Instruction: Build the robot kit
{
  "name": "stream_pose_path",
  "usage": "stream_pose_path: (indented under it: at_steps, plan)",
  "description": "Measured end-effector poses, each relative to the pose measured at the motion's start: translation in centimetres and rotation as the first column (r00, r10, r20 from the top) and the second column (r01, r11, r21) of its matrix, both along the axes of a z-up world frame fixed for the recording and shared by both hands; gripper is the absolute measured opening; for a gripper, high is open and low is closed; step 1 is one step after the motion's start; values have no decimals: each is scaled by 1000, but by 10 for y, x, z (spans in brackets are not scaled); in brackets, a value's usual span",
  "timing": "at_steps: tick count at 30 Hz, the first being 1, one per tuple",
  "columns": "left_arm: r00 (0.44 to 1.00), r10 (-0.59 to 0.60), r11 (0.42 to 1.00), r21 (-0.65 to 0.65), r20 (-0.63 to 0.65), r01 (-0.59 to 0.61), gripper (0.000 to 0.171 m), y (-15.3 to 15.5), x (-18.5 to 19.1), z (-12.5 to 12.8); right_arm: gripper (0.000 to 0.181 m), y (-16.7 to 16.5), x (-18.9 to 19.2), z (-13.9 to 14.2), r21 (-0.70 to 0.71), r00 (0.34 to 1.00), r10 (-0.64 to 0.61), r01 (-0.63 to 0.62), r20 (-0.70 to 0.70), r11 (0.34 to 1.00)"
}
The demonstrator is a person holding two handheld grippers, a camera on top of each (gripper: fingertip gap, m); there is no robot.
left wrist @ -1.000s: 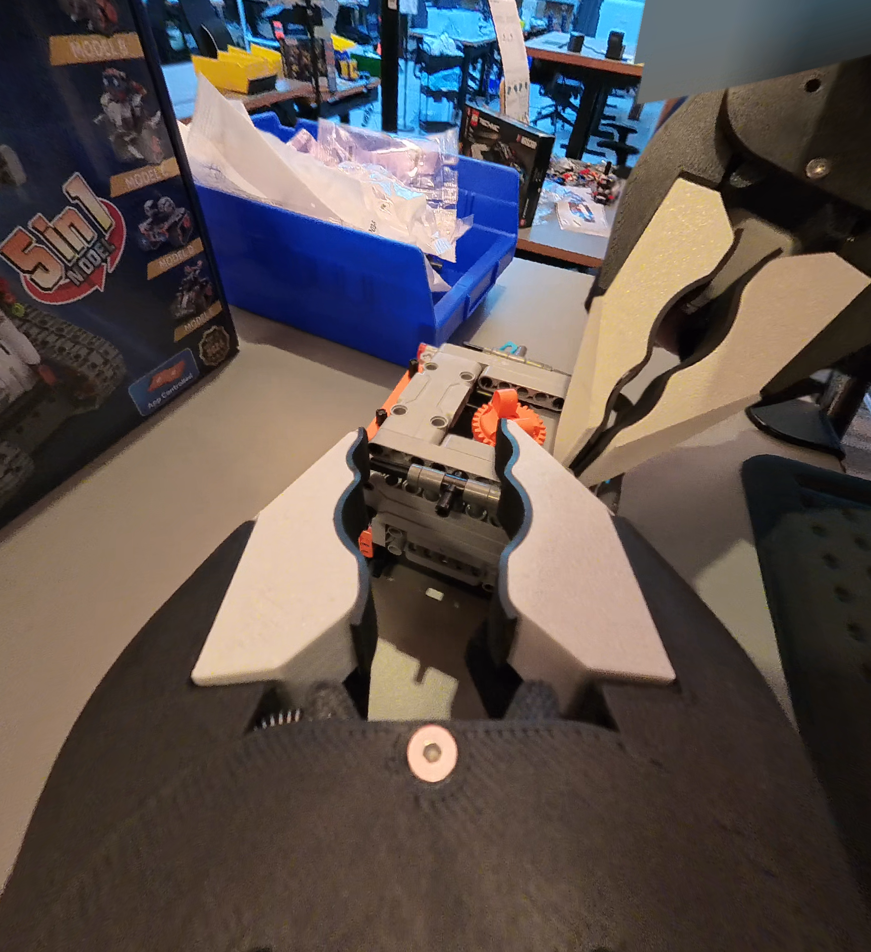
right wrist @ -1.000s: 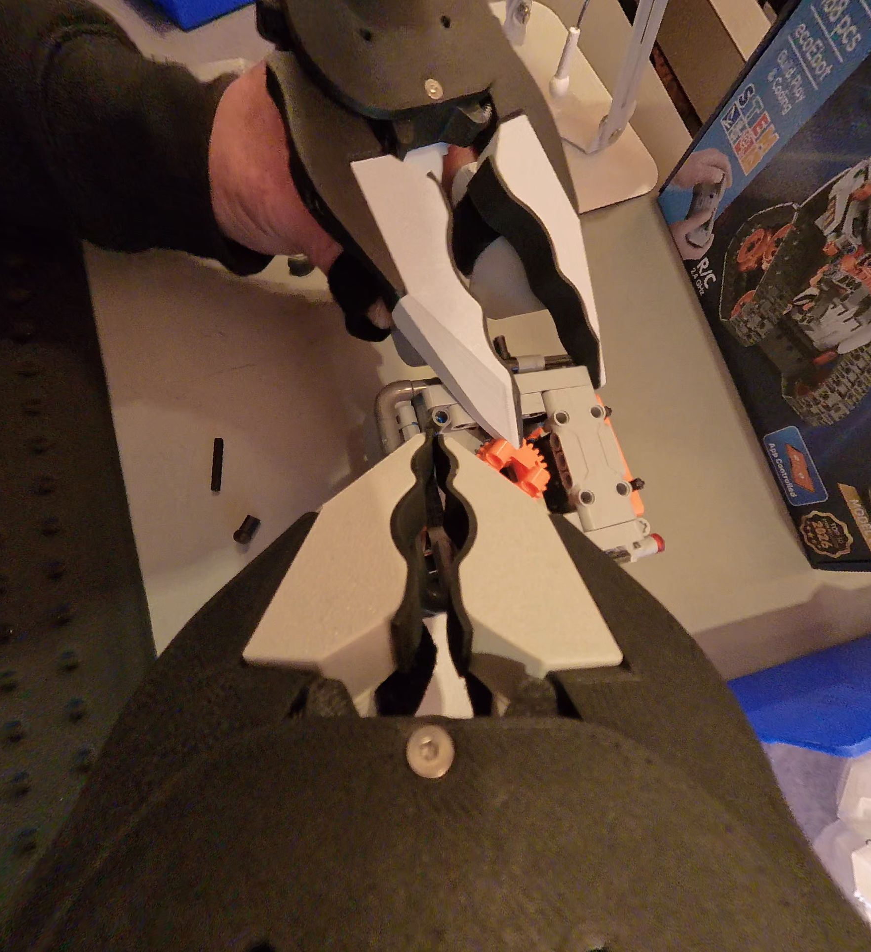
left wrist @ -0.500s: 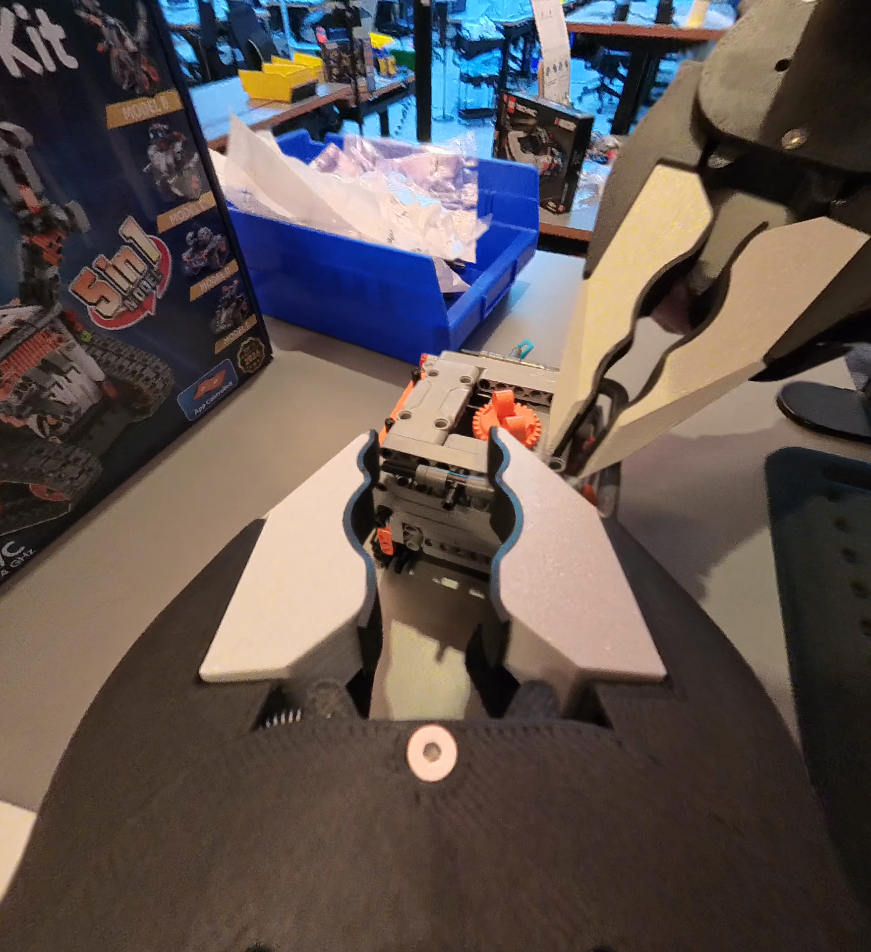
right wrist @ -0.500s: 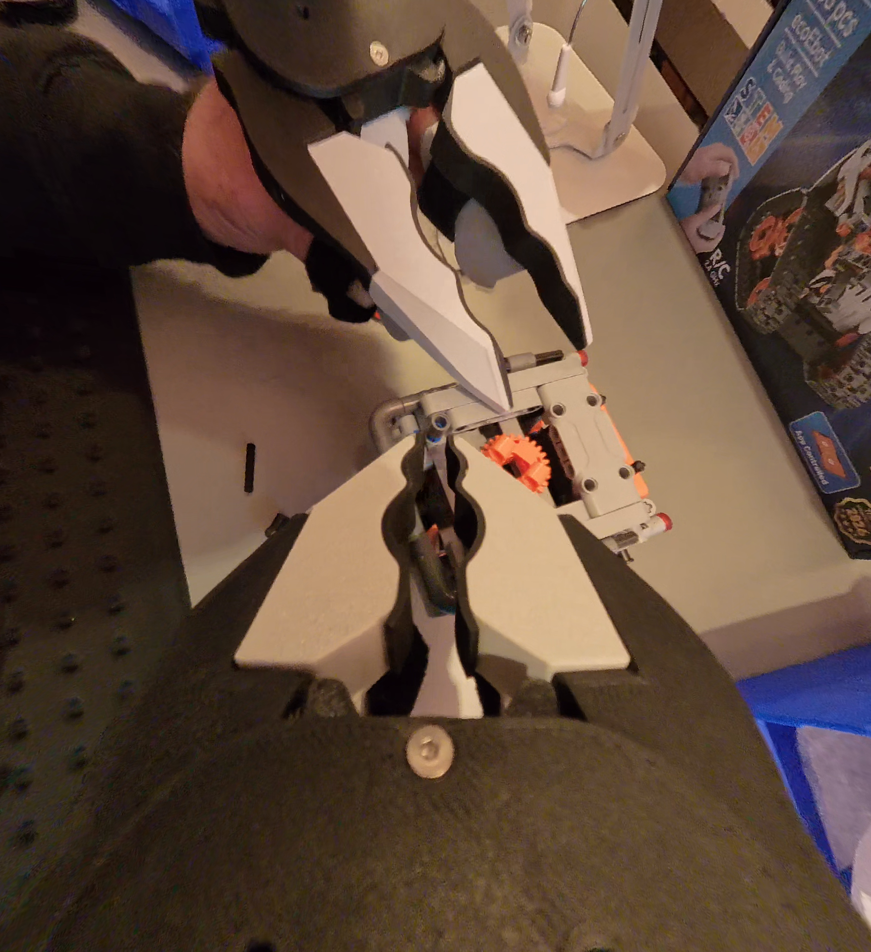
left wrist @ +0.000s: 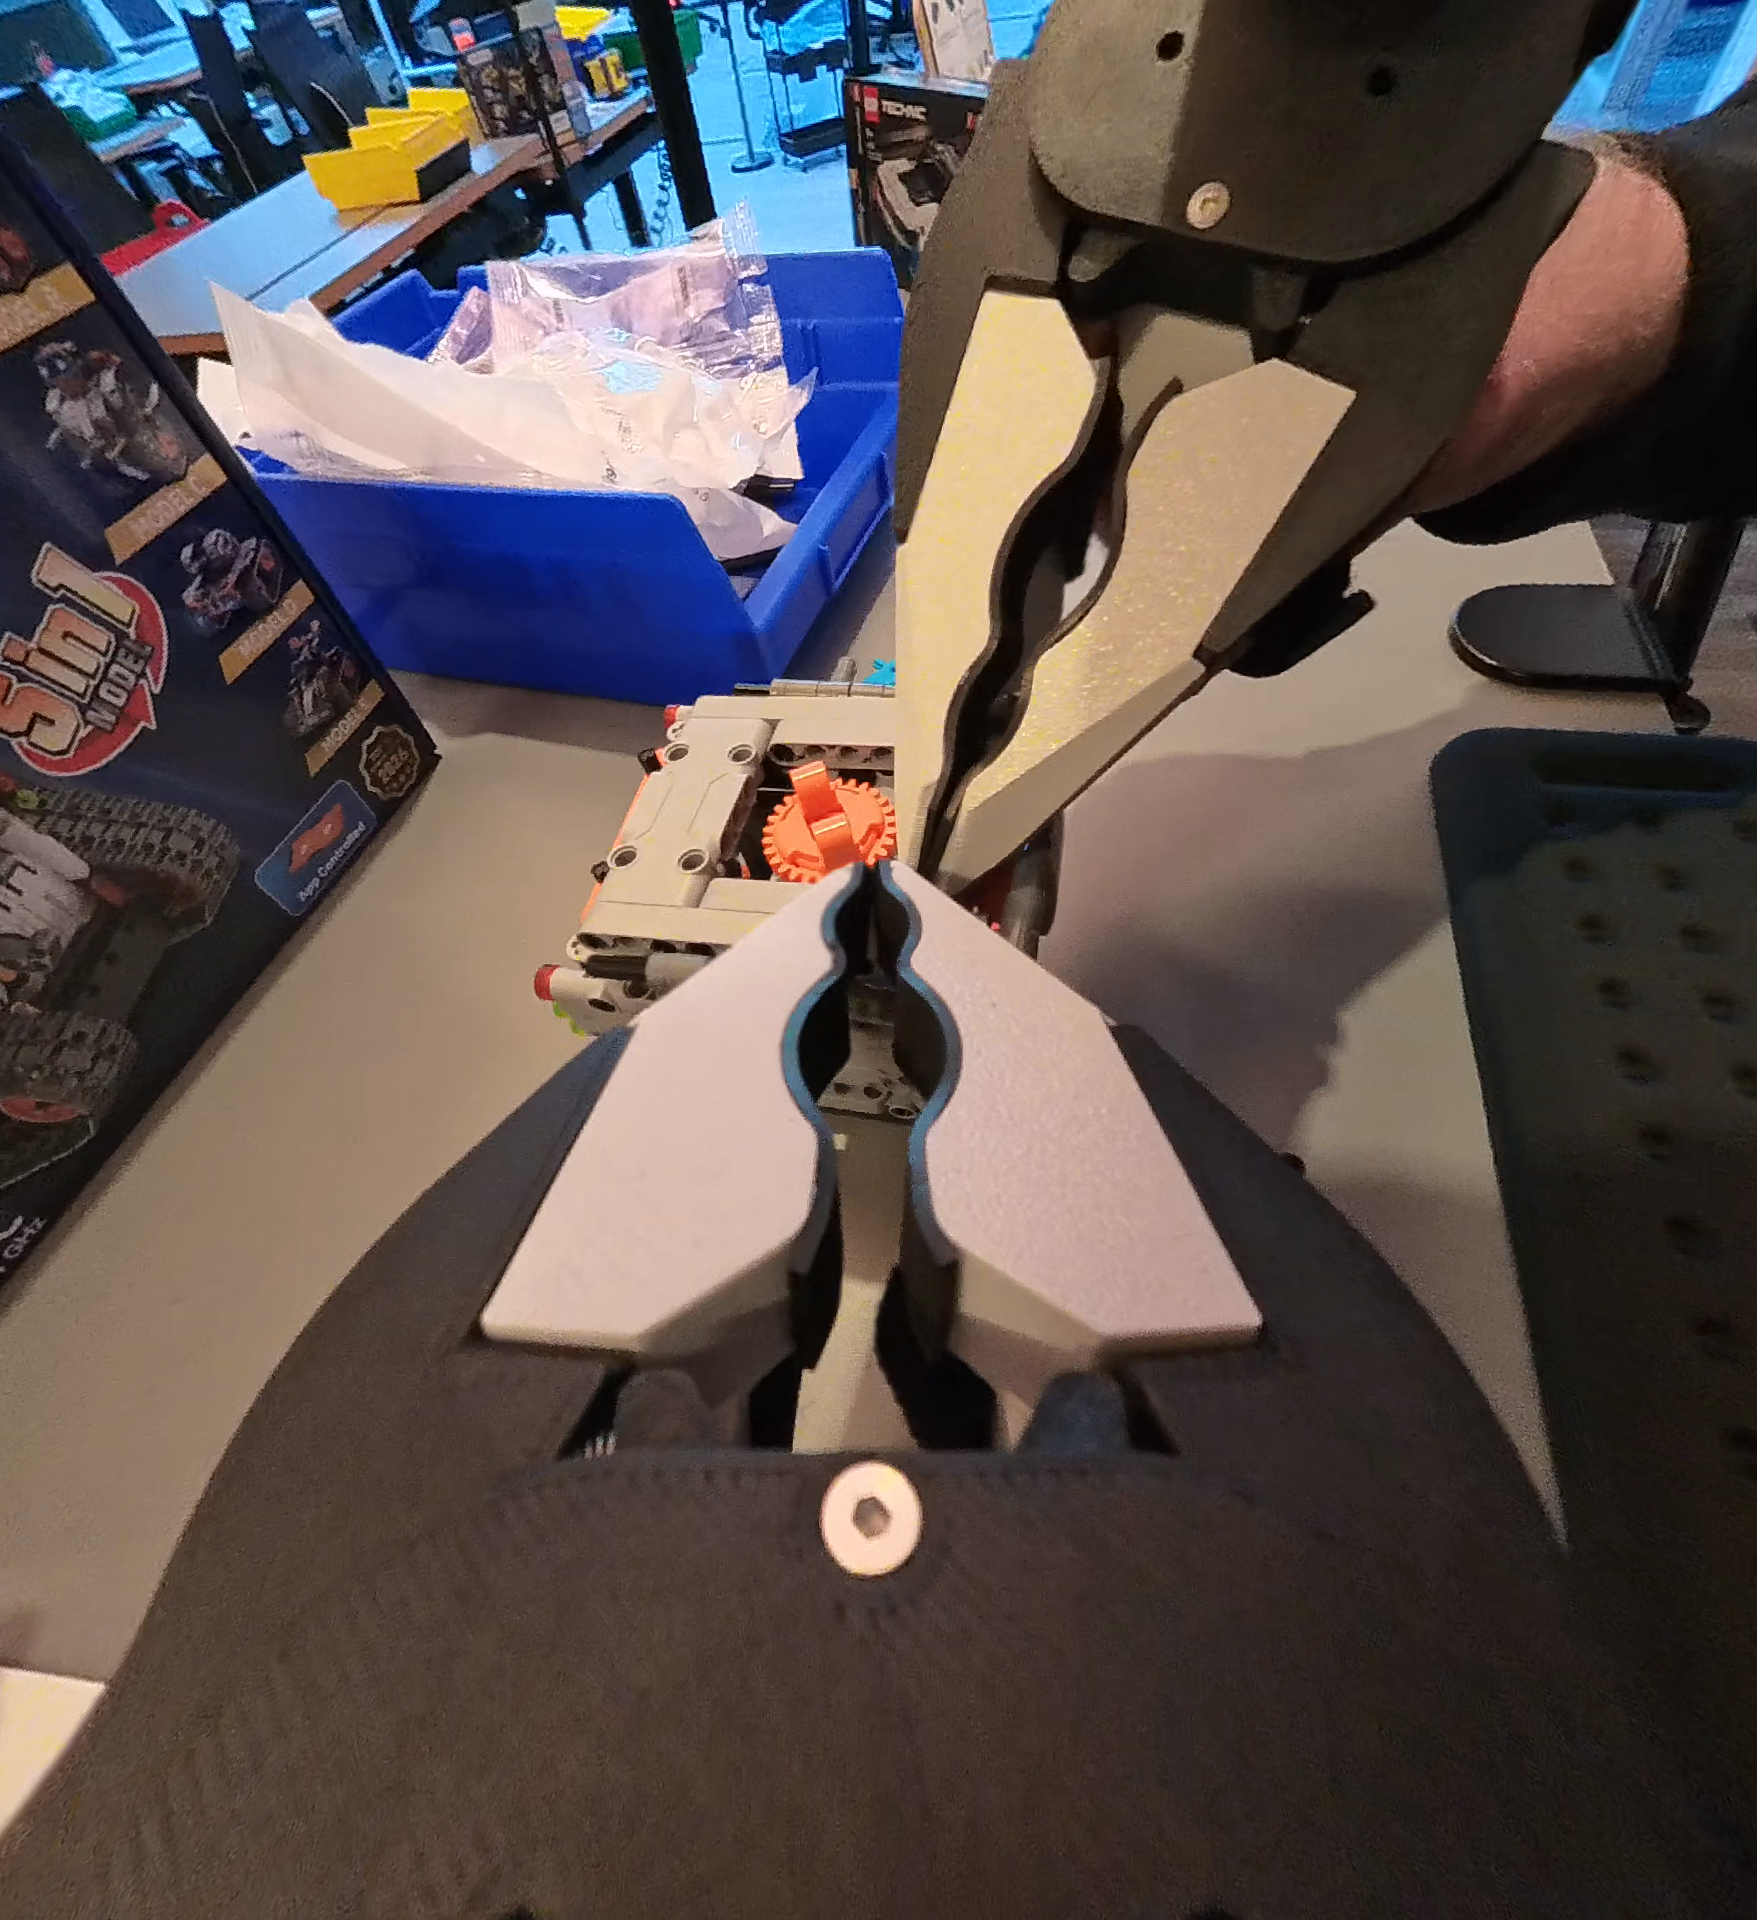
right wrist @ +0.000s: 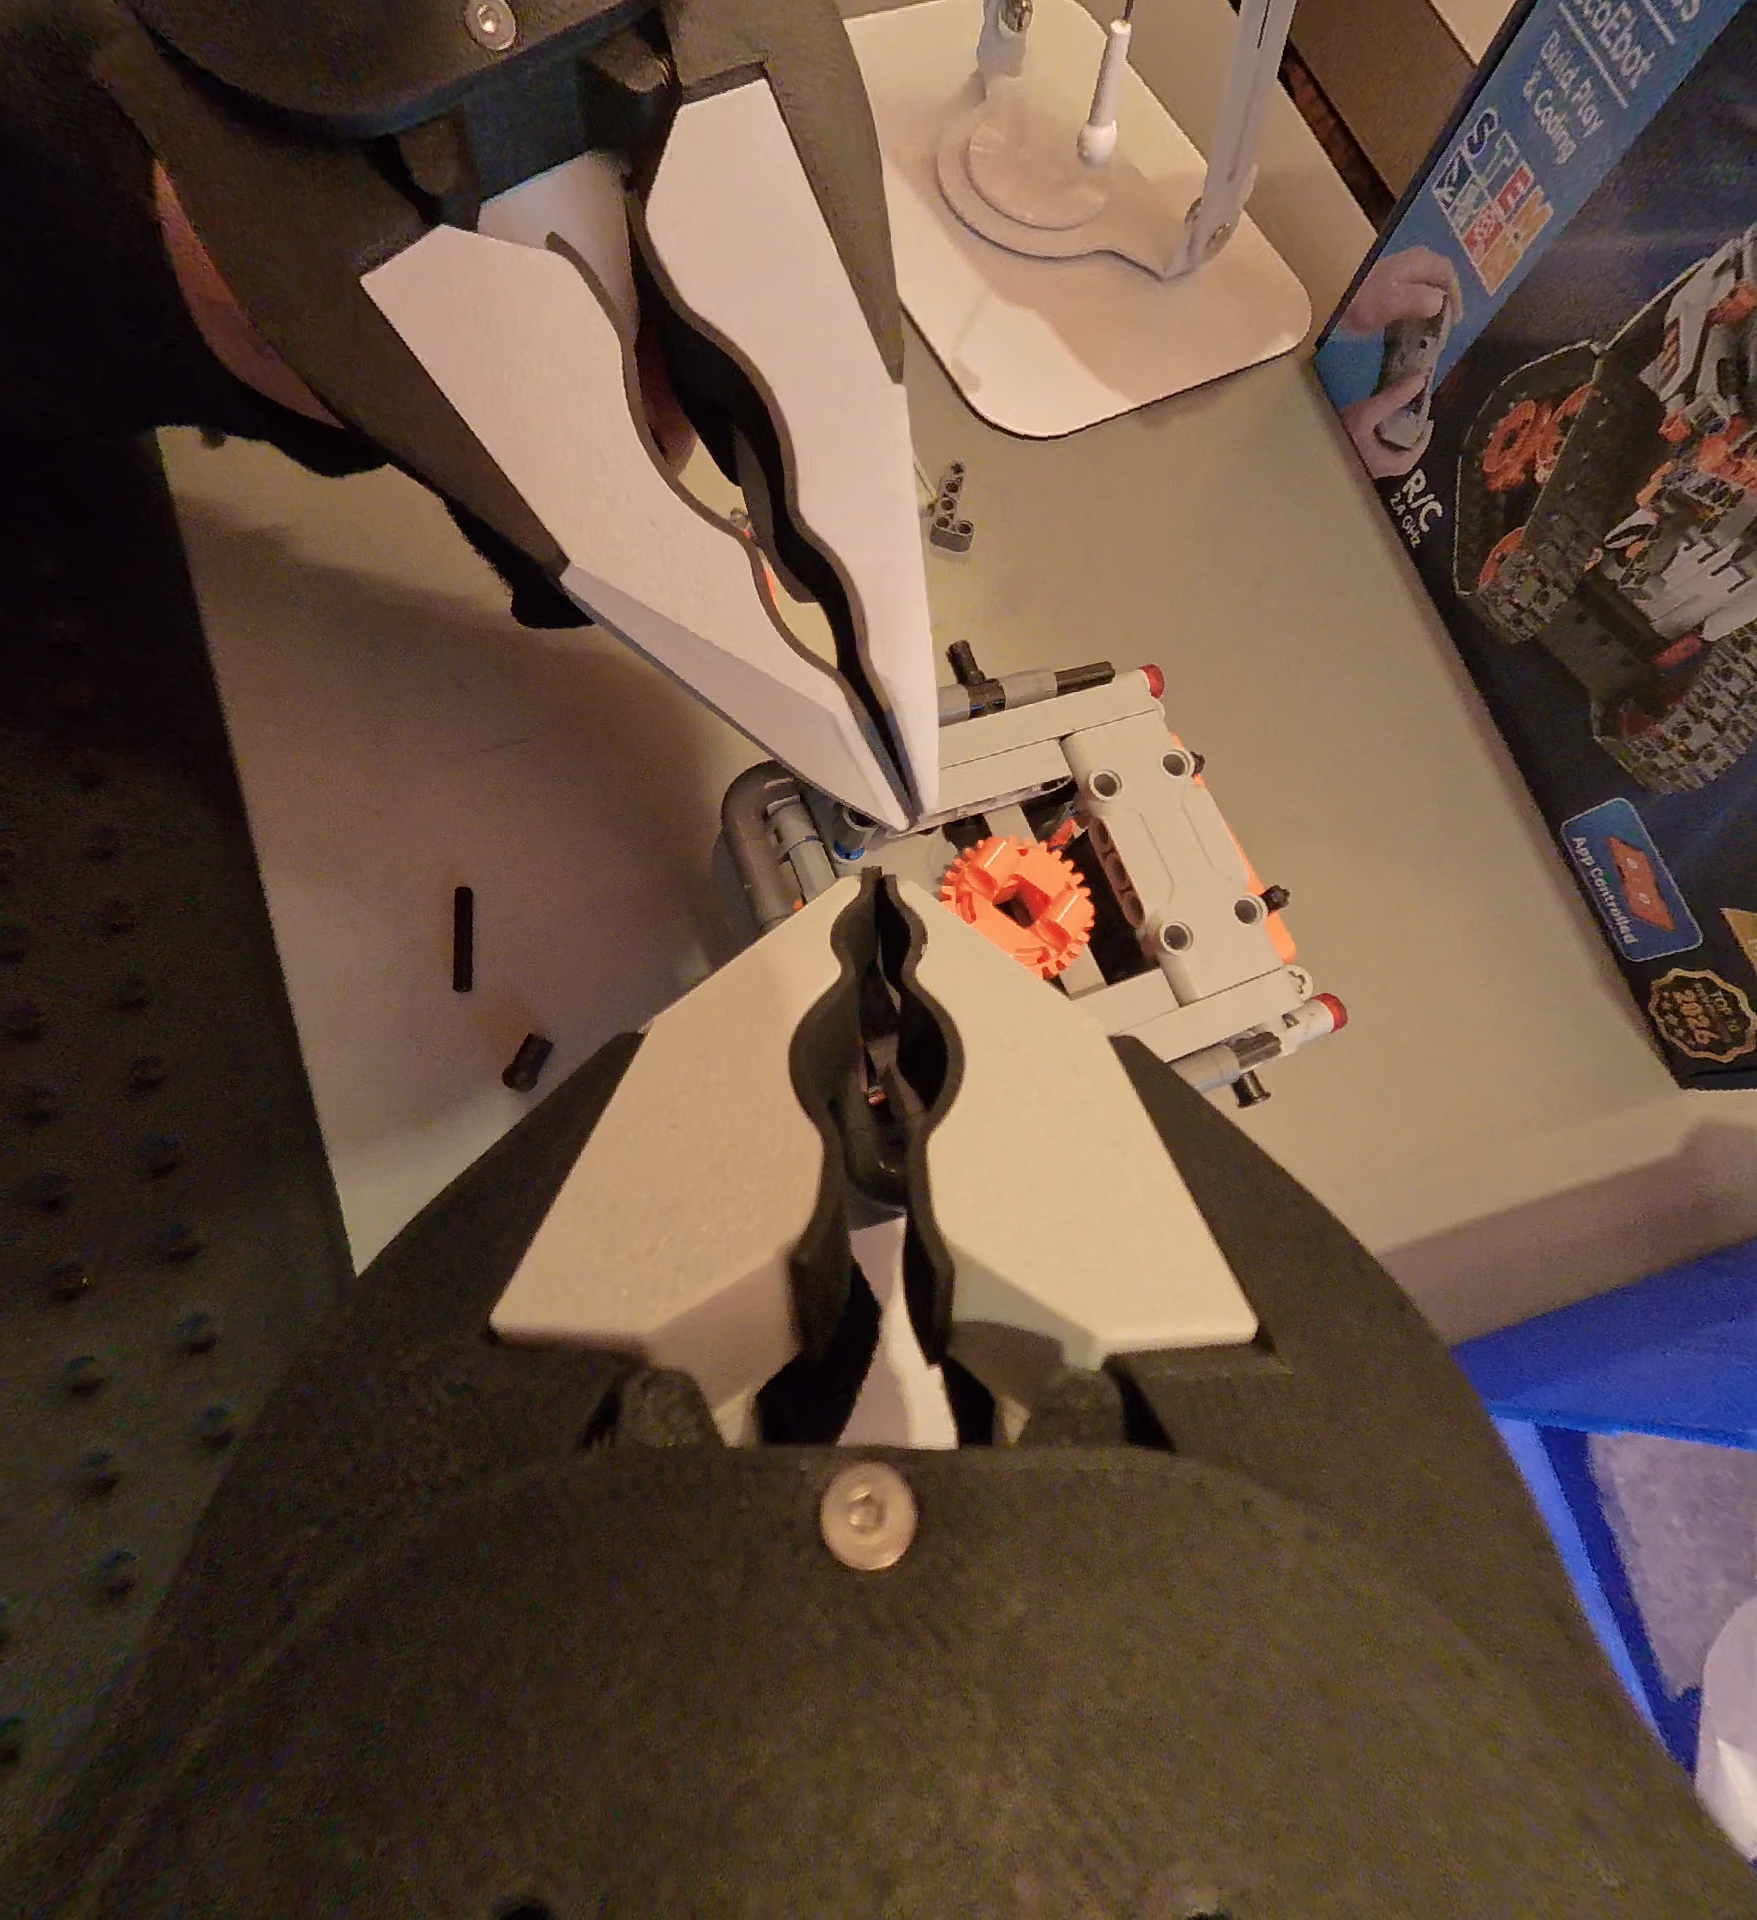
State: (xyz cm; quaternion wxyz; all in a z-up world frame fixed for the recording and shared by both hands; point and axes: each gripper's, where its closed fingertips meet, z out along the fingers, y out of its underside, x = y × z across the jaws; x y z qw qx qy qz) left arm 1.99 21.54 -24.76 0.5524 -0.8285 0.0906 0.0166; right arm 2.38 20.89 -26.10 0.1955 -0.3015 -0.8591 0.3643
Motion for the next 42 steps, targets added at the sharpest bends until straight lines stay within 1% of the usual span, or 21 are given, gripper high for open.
stream_pose_path:
  at_steps: [2, 3, 6, 8, 9, 11, 13, 15, 18, 22, 23, 25, 27, 31, 33, 35, 37, 39, 42]
  plan:
    - [1000, -16, 1000, -10, 11, 17, 0, 0, 1, 0, 0, 0, 0, 0, -4, 1000, 2, -2, 2, 1000]
    - [998, -53, 998, -23, 17, 54, 0, -1, 7, -1, 0, 0, 0, 0, -4, 1000, 1, -1, 4, 1000]
    - [999, -48, 998, -43, -9, 48, 0, -1, 7, -2, 0, 0, 0, 0, 6, 1000, 4, -4, -6, 1000]
    - [998, -50, 997, -56, 32, 52, 0, -2, 8, -6, 0, 1, 0, 0, -5, 1000, 1, -1, 4, 1000]
    - [999, -43, 998, -46, 9, 43, 0, -1, 8, -7, 0, 1, 1, 0, -10, 1000, 0, 0, 4, 1000]
    - [999, -44, 998, -41, 16, 44, 0, -1, 9, -8, 0, 2, 1, -1, -13, 1000, -3, 3, 6, 1000]
    - [999, -29, 1000, -10, 13, 30, 0, 0, 9, -8, 0, 2, 1, -1, -16, 1000, -4, 4, 9, 1000]
    - [998, -15, 999, 34, 68, 13, 0, 0, 10, -8, 0, 2, 1, -1, -17, 1000, -6, 6, 8, 1000]
    - [998, 9, 1000, 22, 62, -11, 0, -2, 9, -4, 0, 3, 1, 1, -38, 1000, -15, 15, 12, 999]
    - [995, 39, 996, 77, 92, -46, 1, -13, -4, 23, 0, 1, 4, 13, -80, 1000, -1, 1, -2, 997]
    - [993, 64, 995, 75, 95, -72, 0, -13, -12, 24, 0, 1, 3, 16, -93, 1000, -3, 3, -1, 996]
    - [993, 89, 996, 19, 83, -91, 0, -14, -24, 16, 0, 7, -3, 26, -106, 1000, -21, 19, -17, 994]
    - [989, 103, 994, 31, 109, -107, 1, -11, -30, 16, 0, 14, -15, 35, -120, 998, -45, 41, -35, 992]
    - [989, 109, 994, -5, 99, -109, 1, -5, -29, 1, 0, 20, -40, 38, -91, 996, -62, 56, -60, 994]
    - [988, 115, 993, 3, 107, -116, 0, -4, -30, 2, 0, 19, -48, 30, -55, 997, -58, 55, -49, 997]
    - [990, 124, 992, -8, 65, -124, 0, -4, -30, 1, 0, 17, -52, 21, -12, 998, -47, 46, -29, 999]
    - [990, 118, 993, -8, 81, -118, 0, -2, -27, 0, 0, 14, -53, 14, 21, 999, -35, 36, -16, 999]
    - [990, 112, 994, 0, 85, -112, 0, -1, -26, -1, 0, 13, -53, 12, 41, 999, -30, 31, -22, 999]
    - [991, 121, 993, -10, 51, -120, 0, 0, -24, -3, 0, 12, -53, 8, 81, 999, -29, 31, -28, 996]
